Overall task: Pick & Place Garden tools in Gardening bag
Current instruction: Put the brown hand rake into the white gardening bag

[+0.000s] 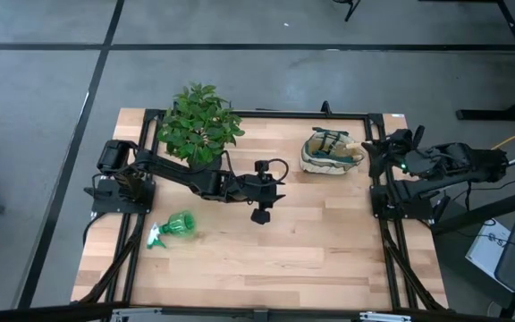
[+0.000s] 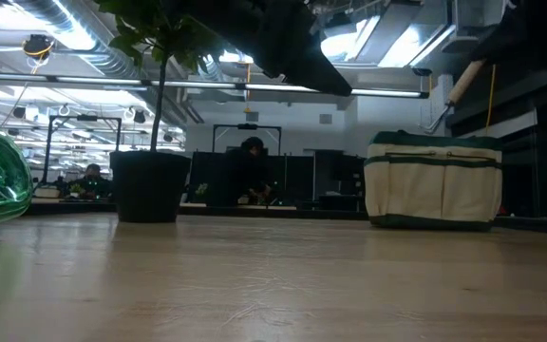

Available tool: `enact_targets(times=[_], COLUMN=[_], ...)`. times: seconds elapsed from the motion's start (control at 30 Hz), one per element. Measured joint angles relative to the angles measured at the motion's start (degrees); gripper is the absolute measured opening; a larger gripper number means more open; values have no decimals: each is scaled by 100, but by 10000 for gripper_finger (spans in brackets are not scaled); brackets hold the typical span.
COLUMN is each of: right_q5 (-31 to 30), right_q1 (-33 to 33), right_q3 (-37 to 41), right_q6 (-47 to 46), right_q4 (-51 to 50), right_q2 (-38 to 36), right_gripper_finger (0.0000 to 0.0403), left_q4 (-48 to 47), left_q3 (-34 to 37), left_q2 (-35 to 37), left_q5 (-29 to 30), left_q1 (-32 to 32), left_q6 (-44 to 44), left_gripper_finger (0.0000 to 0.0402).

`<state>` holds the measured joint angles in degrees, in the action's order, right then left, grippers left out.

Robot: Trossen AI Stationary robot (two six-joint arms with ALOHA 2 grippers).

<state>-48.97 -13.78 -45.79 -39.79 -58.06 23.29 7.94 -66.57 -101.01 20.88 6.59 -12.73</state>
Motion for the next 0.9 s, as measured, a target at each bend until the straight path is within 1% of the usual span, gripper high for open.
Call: enact_targets(times=[0.13, 0.43, 0.67, 0.9], right_q5=[-208, -248, -247, -244], right_q1=[2, 136, 223, 223], right_q3=[203, 622, 899, 1356], right_q6=[-189, -494, -492, -483], right_q4=[0, 95, 492, 993], right_q2=[0, 0, 0, 20], right_gripper_finger=[66, 66, 66, 66], left_q4=[0, 0, -1, -1], left_q3=[0, 0, 0, 0], left_q2=[0, 0, 0, 0], left_q5=[0, 0, 0, 0], left_q1=[0, 0, 0, 0], left_q6=[0, 0, 0, 0], left_gripper_finger=[155, 155, 155, 155])
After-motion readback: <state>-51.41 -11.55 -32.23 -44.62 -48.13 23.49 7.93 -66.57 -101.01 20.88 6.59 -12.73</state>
